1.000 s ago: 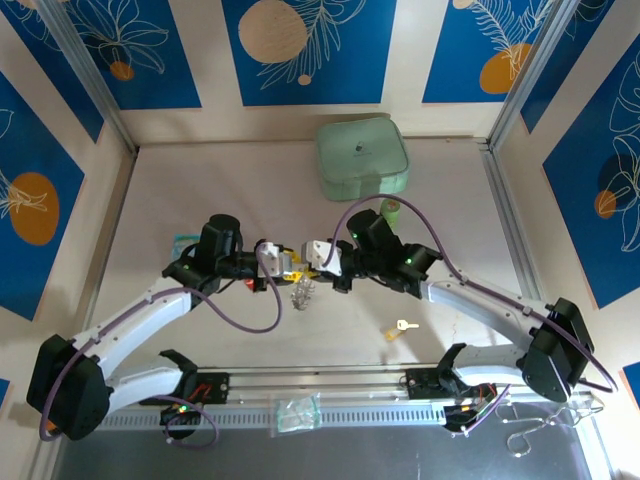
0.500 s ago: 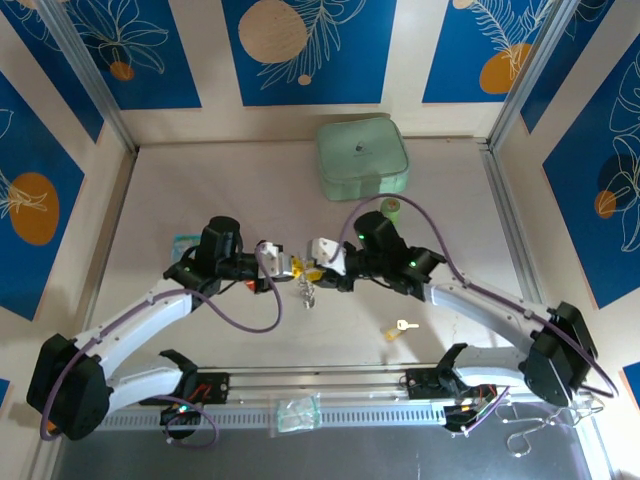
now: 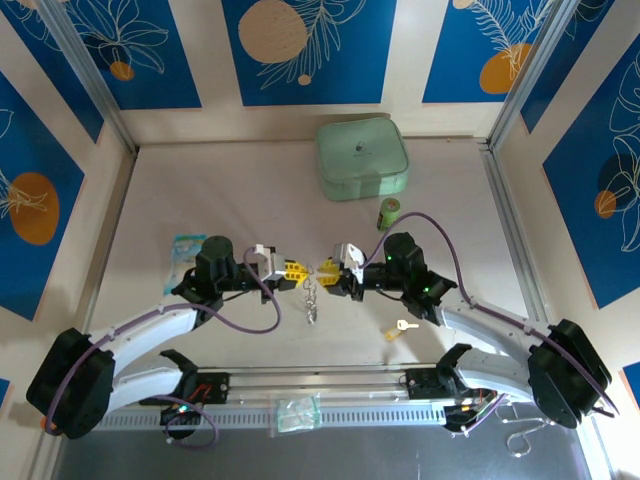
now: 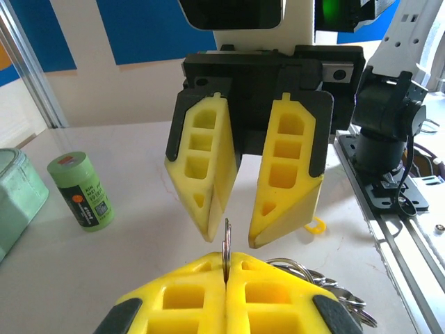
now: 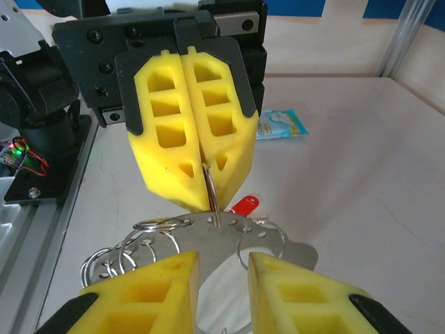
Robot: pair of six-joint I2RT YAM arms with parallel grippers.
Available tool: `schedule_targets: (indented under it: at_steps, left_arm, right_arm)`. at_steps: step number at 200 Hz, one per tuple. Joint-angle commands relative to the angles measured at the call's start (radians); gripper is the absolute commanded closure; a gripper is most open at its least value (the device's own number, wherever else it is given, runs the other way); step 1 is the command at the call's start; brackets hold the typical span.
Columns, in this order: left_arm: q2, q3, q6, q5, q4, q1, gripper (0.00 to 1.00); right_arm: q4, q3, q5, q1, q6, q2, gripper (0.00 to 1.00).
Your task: Put the keys on the keyring
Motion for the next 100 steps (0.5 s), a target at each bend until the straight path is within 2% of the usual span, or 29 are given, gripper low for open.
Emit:
schedule_targets:
  at_steps: [1,55,100]
  left_arm:
    - [0.007,-0.004,-0.023,0.047,0.067,-0.012,1.0]
    - [0.017,-0.004,-0.022,0.051,0.07,-0.012,1.0]
    - [0.02,-0.007,-0.027,0.064,0.071,-0.014,1.0]
  right_arm:
    - [0.04,0.021,-0.023,0.013,0.008,0.005,0.76]
    - [0.049,0.037,-0.04,0.03,0.016,0.02,0.77]
    - [0.086,0.031,0.022,0.038,0.026,0.024,0.78]
